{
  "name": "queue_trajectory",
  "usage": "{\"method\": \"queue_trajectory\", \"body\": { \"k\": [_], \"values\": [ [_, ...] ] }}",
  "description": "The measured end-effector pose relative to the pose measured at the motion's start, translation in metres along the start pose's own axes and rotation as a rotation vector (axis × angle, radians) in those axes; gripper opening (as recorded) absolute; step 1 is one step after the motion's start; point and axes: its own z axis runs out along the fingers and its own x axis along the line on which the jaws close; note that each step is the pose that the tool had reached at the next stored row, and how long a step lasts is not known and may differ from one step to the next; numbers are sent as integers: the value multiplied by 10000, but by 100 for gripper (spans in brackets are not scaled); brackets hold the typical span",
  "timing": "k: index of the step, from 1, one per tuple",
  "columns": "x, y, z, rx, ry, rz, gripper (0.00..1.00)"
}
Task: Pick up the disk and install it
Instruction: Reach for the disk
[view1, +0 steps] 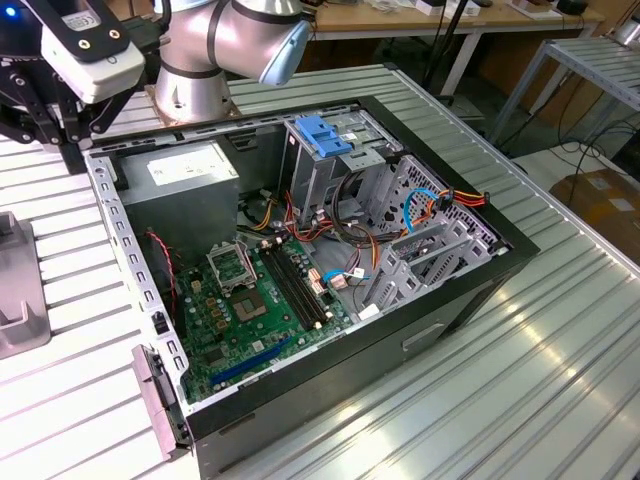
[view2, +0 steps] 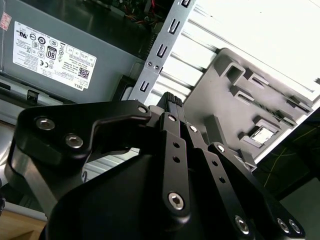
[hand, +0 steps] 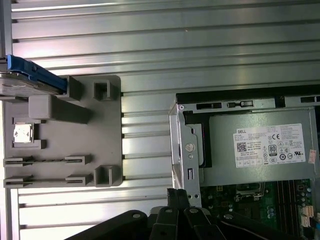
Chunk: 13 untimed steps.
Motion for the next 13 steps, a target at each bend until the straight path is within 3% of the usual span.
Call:
{"method": "queue_trajectory", "body": {
  "k": [13],
  "values": [
    [88,-7,-3,0,0,0,10]
  ]
}}
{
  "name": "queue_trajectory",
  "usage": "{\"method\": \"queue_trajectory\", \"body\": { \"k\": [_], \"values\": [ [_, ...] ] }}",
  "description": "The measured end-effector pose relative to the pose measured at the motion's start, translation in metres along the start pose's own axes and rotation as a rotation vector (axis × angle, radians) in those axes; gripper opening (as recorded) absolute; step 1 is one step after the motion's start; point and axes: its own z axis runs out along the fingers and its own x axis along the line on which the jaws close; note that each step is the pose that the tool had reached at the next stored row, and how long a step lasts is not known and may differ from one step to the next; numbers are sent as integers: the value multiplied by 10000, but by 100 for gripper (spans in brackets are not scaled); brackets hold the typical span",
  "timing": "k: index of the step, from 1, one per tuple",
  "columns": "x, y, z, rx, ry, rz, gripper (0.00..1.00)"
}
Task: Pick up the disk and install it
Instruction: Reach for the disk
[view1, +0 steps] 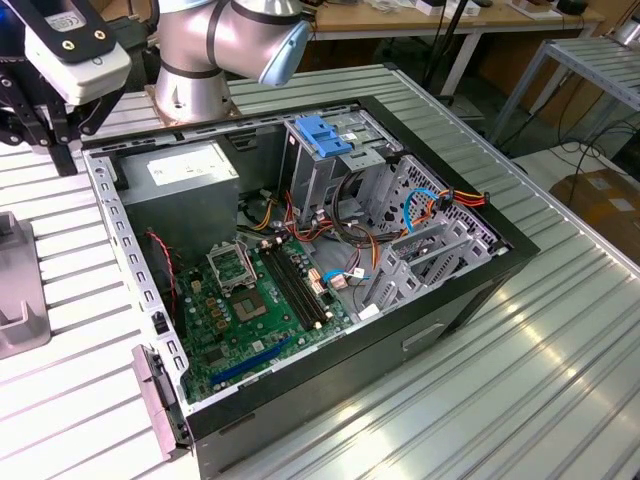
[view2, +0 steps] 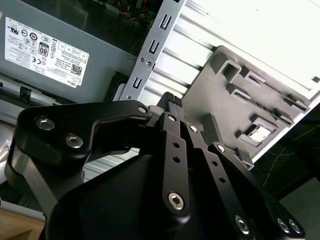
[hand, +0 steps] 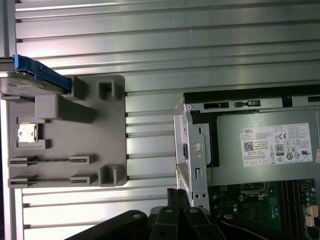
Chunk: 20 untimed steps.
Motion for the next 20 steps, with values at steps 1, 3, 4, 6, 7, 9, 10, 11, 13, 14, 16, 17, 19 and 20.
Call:
{"method": "queue_trajectory", "body": {
  "k": [1,3,4,6,7,9,10,11,13,14,16,17,19,20],
  "values": [
    [8,-1,0,0,0,0,10],
    [26,-2,-1,0,0,0,10],
    [45,-3,-1,0,0,0,10],
    [70,-5,-2,0,0,0,10],
    [79,-6,-2,0,1,0,10],
    [97,-8,-2,0,0,-1,10],
    [104,-8,-3,0,0,0,10],
    [111,-8,-3,0,0,0,10],
    [132,-10,-3,0,0,0,10],
    [142,-11,-4,0,0,0,10],
    [167,-13,-4,0,0,0,10],
    [181,-14,-4,0,0,-1,10],
    [199,-15,-5,0,0,0,10],
    [207,-16,-5,0,1,-1,10]
  ]
}}
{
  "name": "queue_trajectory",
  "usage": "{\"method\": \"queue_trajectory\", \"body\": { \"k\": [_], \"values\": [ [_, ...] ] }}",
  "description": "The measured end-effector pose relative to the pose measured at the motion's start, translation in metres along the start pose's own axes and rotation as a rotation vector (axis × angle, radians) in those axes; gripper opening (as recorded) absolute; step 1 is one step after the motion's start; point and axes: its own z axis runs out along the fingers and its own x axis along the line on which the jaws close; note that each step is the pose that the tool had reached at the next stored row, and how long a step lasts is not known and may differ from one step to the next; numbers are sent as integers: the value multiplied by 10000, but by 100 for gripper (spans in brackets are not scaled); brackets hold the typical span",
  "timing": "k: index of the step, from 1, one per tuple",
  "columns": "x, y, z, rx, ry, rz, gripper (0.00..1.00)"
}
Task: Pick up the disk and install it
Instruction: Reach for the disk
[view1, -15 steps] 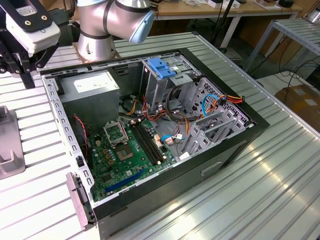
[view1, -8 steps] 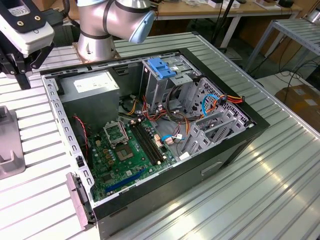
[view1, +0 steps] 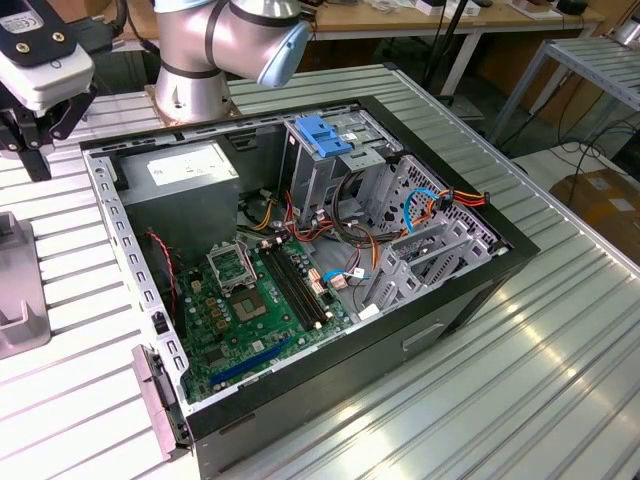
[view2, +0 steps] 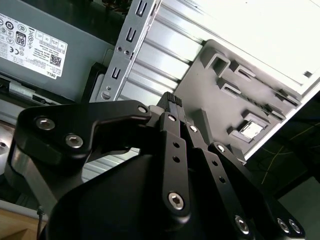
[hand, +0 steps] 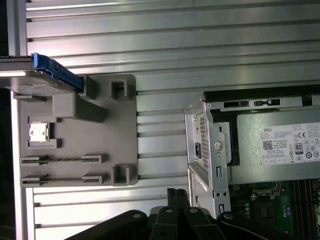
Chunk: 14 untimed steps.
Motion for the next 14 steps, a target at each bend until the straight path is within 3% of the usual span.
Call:
{"method": "queue_trajectory", "body": {
  "k": [14],
  "values": [
    [155,-12,-4,2,-1,0,10]
  ]
}}
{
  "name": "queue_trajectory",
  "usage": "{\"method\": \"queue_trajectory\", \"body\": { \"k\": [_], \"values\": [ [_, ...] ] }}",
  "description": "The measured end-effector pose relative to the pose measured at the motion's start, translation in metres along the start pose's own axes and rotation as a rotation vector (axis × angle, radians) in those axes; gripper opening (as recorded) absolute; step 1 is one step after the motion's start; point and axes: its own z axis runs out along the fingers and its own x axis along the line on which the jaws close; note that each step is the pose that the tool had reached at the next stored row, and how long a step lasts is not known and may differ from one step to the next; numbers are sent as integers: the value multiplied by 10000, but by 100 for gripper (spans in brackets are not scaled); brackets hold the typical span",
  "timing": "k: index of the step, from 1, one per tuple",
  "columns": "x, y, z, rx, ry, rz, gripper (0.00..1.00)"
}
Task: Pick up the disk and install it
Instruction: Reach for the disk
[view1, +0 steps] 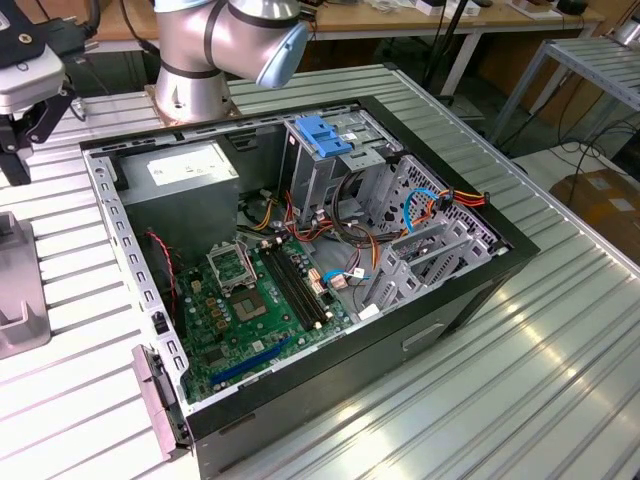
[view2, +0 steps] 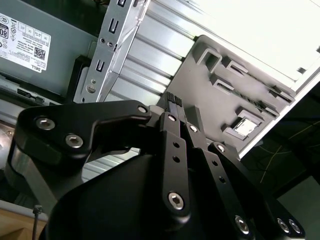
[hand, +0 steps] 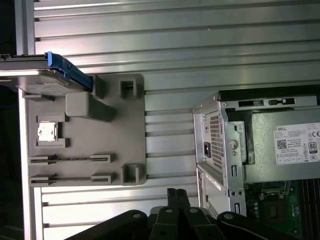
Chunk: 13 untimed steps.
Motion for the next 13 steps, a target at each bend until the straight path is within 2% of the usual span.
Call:
{"method": "queue_trajectory", "body": {
  "k": [9,13],
  "values": [
    [104,-8,-3,0,0,0,10],
    [129,-10,-4,1,0,0,10]
  ]
}}
